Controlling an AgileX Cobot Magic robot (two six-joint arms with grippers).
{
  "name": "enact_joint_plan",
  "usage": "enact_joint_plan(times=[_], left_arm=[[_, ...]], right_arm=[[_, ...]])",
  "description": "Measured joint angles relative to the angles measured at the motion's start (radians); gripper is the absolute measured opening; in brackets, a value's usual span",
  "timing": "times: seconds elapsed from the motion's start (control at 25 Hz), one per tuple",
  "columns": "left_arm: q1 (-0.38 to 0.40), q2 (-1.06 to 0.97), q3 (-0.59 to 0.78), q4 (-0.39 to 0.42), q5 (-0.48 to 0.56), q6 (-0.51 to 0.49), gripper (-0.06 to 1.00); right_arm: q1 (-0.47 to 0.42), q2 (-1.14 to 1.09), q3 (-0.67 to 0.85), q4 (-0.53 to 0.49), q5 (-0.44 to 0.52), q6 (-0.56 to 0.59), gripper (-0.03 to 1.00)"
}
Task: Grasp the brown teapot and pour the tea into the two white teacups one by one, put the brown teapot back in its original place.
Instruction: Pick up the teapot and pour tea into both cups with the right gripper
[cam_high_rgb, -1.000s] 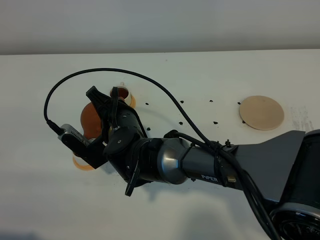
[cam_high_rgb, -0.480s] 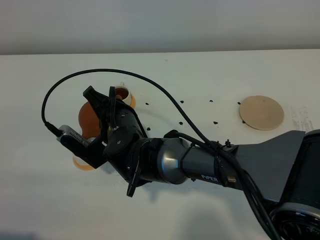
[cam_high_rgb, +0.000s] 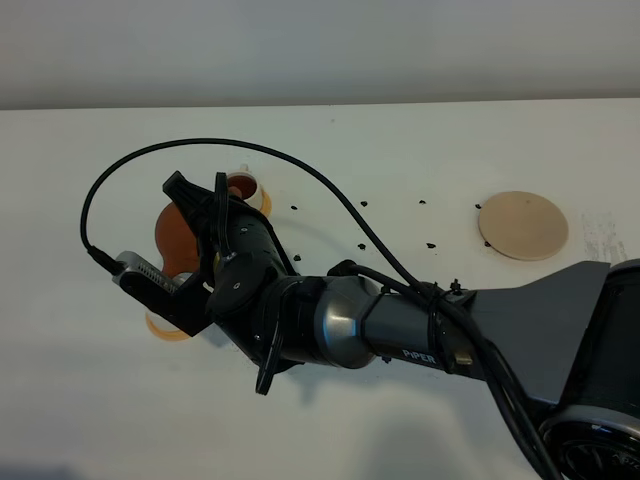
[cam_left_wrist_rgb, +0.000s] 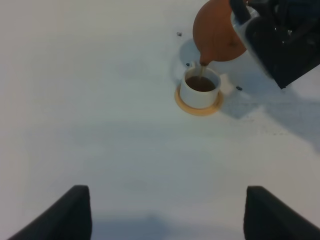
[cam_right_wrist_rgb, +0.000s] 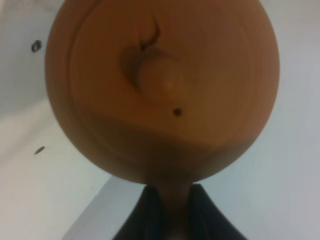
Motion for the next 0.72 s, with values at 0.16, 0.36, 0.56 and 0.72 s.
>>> enact_joint_plan(times=[0.16,0.36,0.56,0.72], left_arm=[[0.0,0.0,0.0,0.0,0.0,0.0,0.61],[0.0,0.0,0.0,0.0,0.0,0.0,0.61],[0.0,0.0,0.0,0.0,0.0,0.0,0.61],[0.0,0.0,0.0,0.0,0.0,0.0,0.61]], right_arm=[[0.0,0.0,0.0,-0.004,0.0,0.0,0.13],[0.0,0.0,0.0,-0.019,0.0,0.0,0.13],[0.001,0.0,0.0,-0.032,0.0,0.0,0.13],[0.008,0.0,0.0,-0.047,0.0,0.0,0.13]])
